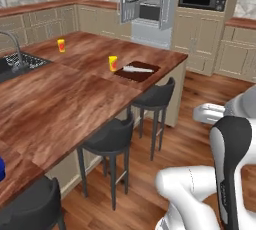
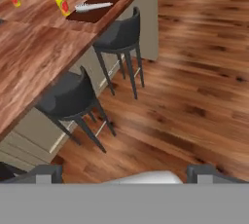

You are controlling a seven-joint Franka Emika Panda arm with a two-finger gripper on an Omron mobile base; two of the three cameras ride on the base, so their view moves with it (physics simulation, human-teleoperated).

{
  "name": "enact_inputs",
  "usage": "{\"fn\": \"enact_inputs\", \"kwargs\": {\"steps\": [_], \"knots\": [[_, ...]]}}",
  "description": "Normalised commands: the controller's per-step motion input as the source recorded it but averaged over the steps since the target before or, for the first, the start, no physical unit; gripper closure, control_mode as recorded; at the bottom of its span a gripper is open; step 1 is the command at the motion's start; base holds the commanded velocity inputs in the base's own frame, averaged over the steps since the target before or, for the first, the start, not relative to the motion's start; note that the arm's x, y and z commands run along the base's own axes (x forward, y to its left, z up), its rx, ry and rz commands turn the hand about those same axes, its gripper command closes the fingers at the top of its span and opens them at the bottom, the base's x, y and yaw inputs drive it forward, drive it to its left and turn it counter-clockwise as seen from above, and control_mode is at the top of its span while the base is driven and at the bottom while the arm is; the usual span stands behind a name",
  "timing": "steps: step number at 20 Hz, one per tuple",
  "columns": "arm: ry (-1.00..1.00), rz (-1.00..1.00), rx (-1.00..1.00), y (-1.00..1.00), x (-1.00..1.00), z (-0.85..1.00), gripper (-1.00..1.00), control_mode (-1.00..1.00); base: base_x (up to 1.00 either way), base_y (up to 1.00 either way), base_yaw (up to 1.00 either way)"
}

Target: Gather the lemon wedge and cucumber from the fridge and place them on a tray on the dining counter. Then gather the fish and steak from the fridge and place them on the other tray.

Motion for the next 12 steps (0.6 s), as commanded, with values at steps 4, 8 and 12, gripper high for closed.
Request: {"fn": "enact_inputs", "kwargs": {"steps": [4,8,12], "knots": [[0.0,0.0,0.0,0.0,0.0,0.0,-1.0,1.0,0.87,-0.83,-0.14],[0.0,0.0,0.0,0.0,0.0,0.0,-1.0,1.0,0.85,-0.99,-0.02],[0.0,0.0,0.0,0.0,0.0,0.0,-1.0,1.0,0.87,-1.0,0.0]]}}
